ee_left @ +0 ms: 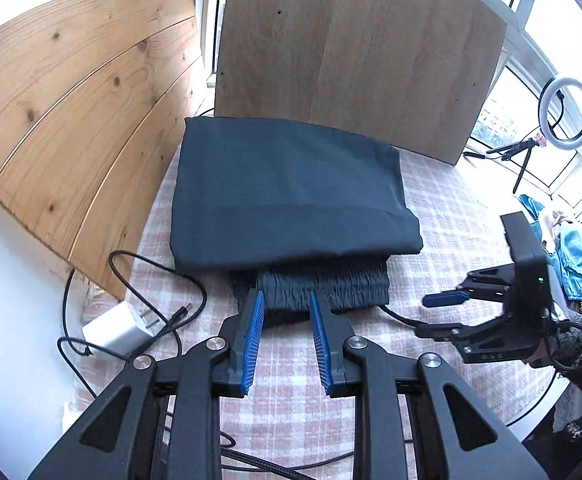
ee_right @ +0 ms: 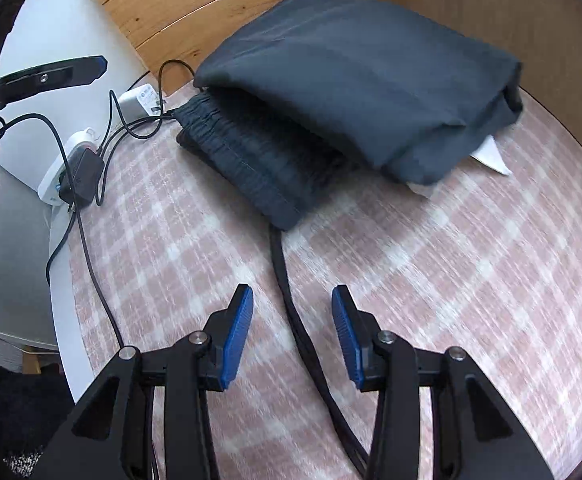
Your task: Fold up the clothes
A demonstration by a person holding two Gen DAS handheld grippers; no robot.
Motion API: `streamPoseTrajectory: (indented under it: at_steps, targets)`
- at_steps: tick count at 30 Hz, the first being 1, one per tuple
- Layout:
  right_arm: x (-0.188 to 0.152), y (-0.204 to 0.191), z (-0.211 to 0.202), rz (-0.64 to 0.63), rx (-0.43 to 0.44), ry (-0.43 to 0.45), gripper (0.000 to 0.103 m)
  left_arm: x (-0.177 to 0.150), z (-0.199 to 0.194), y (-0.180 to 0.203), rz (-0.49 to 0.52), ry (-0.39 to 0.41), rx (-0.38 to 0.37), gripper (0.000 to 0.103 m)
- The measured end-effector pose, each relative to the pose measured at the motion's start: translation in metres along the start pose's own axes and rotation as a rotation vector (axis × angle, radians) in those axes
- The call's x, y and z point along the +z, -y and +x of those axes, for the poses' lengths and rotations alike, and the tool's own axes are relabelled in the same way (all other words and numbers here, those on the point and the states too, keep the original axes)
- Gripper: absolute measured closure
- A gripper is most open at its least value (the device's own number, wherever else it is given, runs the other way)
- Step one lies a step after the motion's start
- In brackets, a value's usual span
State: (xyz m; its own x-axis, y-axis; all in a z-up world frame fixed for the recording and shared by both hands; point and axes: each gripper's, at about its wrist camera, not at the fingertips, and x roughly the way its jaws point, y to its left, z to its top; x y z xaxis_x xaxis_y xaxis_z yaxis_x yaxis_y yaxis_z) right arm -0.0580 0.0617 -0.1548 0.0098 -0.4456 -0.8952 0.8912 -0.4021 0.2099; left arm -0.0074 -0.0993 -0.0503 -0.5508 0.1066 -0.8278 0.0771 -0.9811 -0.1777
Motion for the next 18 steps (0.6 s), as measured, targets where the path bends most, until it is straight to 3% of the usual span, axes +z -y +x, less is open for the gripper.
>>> streamPoseTrajectory:
  at_steps: [2,4,6,9,11,14,18]
  targets:
    - [0.005,-0.011,0.009,-0.069,-0.012,-0.014,0.064,-0.012,-0.013,0.001,-0.007,0.009,0.013,0.08]
    - [0.011,-0.022,0.018,-0.137,-0.025,-0.028,0.087,-0.019,-0.019,-0.002,-0.018,0.015,0.011,0.08]
    - [0.018,-0.027,0.024,-0.177,-0.02,-0.067,0.099,-0.028,-0.026,-0.005,-0.027,0.015,0.016,0.08]
    - [0.019,-0.029,0.022,-0.19,0.048,-0.132,0.099,-0.039,-0.03,-0.011,-0.051,0.015,0.017,0.08]
    - [0.024,-0.017,0.02,-0.108,0.142,-0.175,0.099,-0.044,-0.031,-0.017,-0.072,0.015,0.01,0.08]
    - [0.035,-0.001,0.009,0.023,0.323,-0.146,0.098,-0.047,-0.03,-0.024,-0.102,0.015,0.003,0.077]
    - [0.069,0.009,-0.006,0.121,0.463,-0.072,0.096,-0.046,-0.027,-0.029,-0.108,0.014,0.005,0.077]
